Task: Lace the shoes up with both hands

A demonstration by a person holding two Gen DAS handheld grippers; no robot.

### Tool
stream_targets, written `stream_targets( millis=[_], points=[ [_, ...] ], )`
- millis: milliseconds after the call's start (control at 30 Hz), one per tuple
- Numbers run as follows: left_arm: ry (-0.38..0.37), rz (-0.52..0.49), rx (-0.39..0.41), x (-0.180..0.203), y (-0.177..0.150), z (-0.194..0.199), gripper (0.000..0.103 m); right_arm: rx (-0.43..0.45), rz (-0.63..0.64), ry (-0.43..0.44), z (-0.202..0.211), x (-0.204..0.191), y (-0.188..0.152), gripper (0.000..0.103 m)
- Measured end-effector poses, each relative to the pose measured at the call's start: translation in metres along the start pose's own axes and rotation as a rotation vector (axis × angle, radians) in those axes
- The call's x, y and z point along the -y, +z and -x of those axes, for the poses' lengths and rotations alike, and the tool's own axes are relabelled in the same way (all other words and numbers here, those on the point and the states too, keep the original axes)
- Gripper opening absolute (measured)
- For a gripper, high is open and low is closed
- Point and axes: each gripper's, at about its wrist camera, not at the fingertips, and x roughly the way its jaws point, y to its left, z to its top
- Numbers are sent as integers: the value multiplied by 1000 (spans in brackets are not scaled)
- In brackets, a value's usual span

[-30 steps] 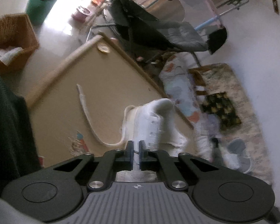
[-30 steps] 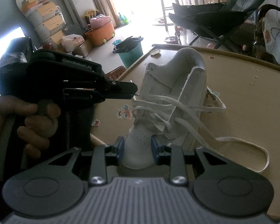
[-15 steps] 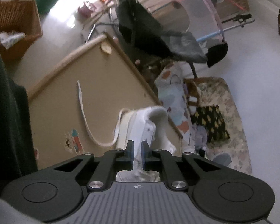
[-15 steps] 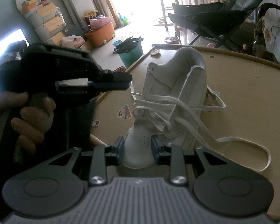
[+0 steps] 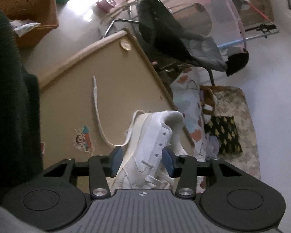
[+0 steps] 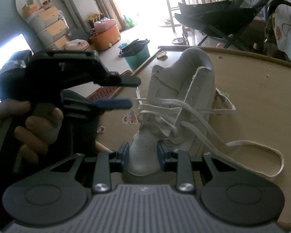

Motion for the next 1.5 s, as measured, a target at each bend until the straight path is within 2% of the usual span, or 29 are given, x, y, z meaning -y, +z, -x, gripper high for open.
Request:
stream_targets(
  millis=[233,400,433,500,567,667,867,967,1000,1033,1067,1100,1267,1333,1400,1500],
  points=[
    [12,23,-29,1,-7,0,48,1,-5,4,0,1,0,31],
    [-28,28,-20,-2,-12,-4,43,3,-4,7,0,1,0,31],
    [-30,27,-23,-2,-14,-5,41,3,-5,8,0,2,0,31],
    [-36,17,-30,-2,-17,-6,18,4,-7,9,0,2,0,31],
    [-25,-5,-30,0,-19,-8,13,4,-8,11,0,2,-1,31],
    [-28,-34,-19,2,-20,-8,10,5,-9,13,0,2,-1,31],
    [11,-152,-1,12,-20,-7,10,6,-15,18,0,3,-1,31],
    [25,-168,8,14,-20,-6,10,6,-15,19,0,3,-1,31],
    [44,-165,11,14,-20,-5,0,6,-16,19,0,3,-1,31],
    [110,-167,14,12,-19,-5,0,6,-17,20,0,4,-1,31],
    [158,-148,7,6,-18,-7,0,6,-18,20,0,4,-1,31],
    [138,-90,-17,-3,-16,-8,0,6,-18,20,0,4,-1,31],
    [31,-80,-7,0,-13,-3,0,5,-17,20,0,4,-1,31],
    [-5,-13,-6,-7,-12,-1,4,5,-16,20,0,4,-2,31],
    [-33,95,-3,-15,-12,1,8,6,-16,20,1,4,-2,31],
    [-19,176,17,-23,-19,4,15,6,-16,19,1,4,-2,31]
  ],
)
